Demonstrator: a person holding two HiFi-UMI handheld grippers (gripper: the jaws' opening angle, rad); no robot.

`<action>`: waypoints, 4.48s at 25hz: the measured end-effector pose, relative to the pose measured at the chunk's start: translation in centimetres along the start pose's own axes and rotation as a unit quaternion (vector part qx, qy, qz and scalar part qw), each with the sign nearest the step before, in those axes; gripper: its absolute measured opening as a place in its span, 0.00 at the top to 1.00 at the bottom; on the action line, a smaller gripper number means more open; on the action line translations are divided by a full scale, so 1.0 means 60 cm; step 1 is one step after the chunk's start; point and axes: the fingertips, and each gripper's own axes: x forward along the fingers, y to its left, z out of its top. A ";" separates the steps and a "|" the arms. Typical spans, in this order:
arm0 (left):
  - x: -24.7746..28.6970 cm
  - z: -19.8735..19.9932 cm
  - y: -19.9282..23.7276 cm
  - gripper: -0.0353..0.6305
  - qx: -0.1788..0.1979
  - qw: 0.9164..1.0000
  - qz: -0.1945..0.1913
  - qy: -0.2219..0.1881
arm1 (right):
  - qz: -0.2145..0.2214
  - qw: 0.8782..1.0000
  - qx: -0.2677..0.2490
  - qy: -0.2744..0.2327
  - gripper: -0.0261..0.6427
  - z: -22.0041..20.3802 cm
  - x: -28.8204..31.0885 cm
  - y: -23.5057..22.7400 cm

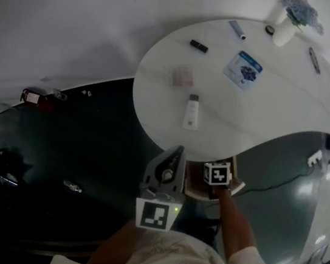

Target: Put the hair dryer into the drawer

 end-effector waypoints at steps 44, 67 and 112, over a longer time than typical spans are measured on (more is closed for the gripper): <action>0.007 -0.019 -0.012 0.95 -0.119 0.992 0.023 -0.023 | 0.018 0.999 0.012 0.026 0.56 -0.038 -0.054 0.000; 0.040 0.058 -0.046 0.95 -0.105 0.992 -0.016 -0.066 | 0.017 0.957 -0.031 -0.289 0.56 0.200 -0.437 0.029; 0.028 0.214 -0.018 0.95 -0.091 0.988 -0.016 -0.121 | -0.085 0.836 -0.092 -0.534 0.95 0.342 -0.718 0.059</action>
